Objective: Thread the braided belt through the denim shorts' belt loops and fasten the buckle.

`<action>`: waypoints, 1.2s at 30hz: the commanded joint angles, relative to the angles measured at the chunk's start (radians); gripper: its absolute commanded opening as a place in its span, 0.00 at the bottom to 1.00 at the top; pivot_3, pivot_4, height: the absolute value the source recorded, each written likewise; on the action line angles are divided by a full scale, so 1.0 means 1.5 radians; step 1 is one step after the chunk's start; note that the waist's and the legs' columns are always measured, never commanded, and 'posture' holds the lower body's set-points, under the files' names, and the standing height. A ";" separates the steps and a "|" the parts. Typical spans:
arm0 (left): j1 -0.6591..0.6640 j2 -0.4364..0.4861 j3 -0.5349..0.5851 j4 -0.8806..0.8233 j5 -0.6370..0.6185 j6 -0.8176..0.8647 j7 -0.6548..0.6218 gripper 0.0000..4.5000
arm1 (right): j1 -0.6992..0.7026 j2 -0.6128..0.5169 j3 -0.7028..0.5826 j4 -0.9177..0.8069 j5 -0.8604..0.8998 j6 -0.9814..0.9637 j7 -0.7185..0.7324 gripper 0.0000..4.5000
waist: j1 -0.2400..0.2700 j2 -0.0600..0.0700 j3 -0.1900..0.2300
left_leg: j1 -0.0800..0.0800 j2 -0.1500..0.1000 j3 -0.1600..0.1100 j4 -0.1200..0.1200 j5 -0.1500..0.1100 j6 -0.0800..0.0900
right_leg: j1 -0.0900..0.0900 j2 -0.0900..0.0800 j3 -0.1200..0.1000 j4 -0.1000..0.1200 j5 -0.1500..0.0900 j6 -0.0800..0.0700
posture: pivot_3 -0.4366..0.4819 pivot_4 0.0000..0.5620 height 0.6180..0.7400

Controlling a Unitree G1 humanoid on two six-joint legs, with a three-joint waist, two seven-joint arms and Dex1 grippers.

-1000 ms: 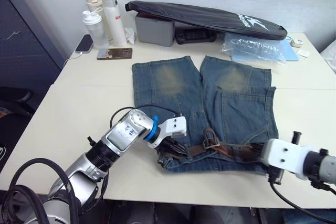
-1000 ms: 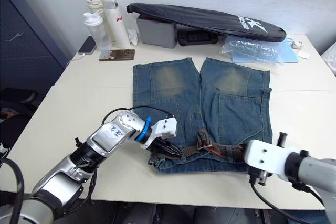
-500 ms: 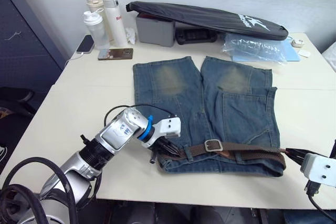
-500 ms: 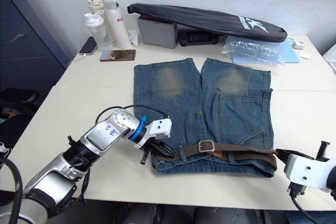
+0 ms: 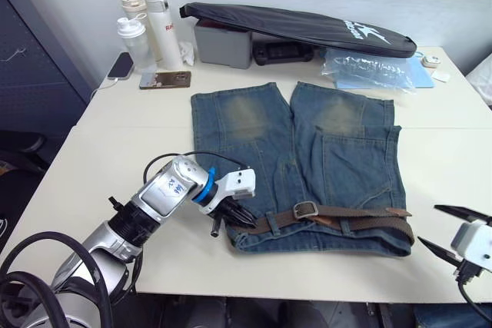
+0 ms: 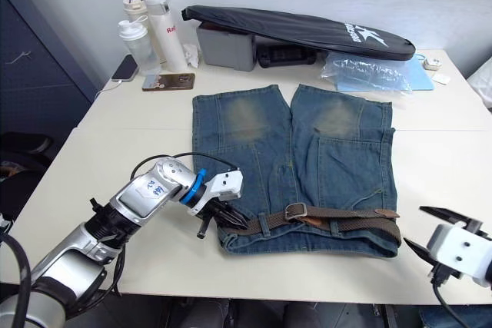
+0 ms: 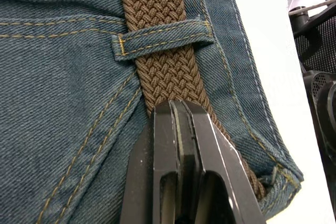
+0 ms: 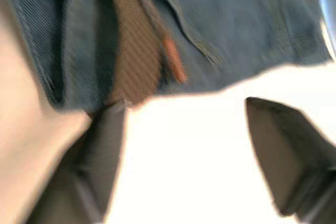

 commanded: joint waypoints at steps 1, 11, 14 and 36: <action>-0.003 0.006 0.083 -0.006 -0.064 -0.001 -0.029 0.00 | -0.026 0.024 -0.065 -0.023 0.145 0.127 -0.016 0.99 | -0.002 0.000 0.000 | 0.000 0.000 0.000 0.000 0.000 0.000 | 0.000 0.000 0.000 0.000 0.000 0.000 | 0.48 0.27 1.00; 0.033 0.056 0.286 -0.026 -0.179 0.099 0.026 0.00 | -0.070 0.062 -0.100 -0.036 0.332 0.421 -0.087 0.99 | -0.010 0.002 0.000 | 0.000 0.001 -0.001 0.000 0.000 -0.001 | 0.000 -0.001 -0.001 0.000 0.000 0.000 | 0.48 0.27 1.00; 0.111 0.056 0.374 -0.079 -0.210 0.058 0.070 0.00 | -0.080 0.084 -0.101 -0.036 0.356 0.447 -0.108 0.99 | -0.012 0.002 0.000 | 0.000 0.002 -0.001 -0.001 -0.001 -0.001 | 0.000 -0.001 -0.001 0.000 0.000 0.000 | 0.48 0.27 1.00; 0.393 -0.047 0.463 -0.261 -0.165 -0.107 0.381 0.00 | -0.138 0.206 -0.010 -0.057 0.316 0.345 -0.170 0.99 | -0.010 0.005 -0.002 | 0.000 0.005 0.000 -0.001 -0.004 -0.001 | 0.000 -0.001 0.001 -0.003 0.000 -0.001 | 0.48 0.27 1.00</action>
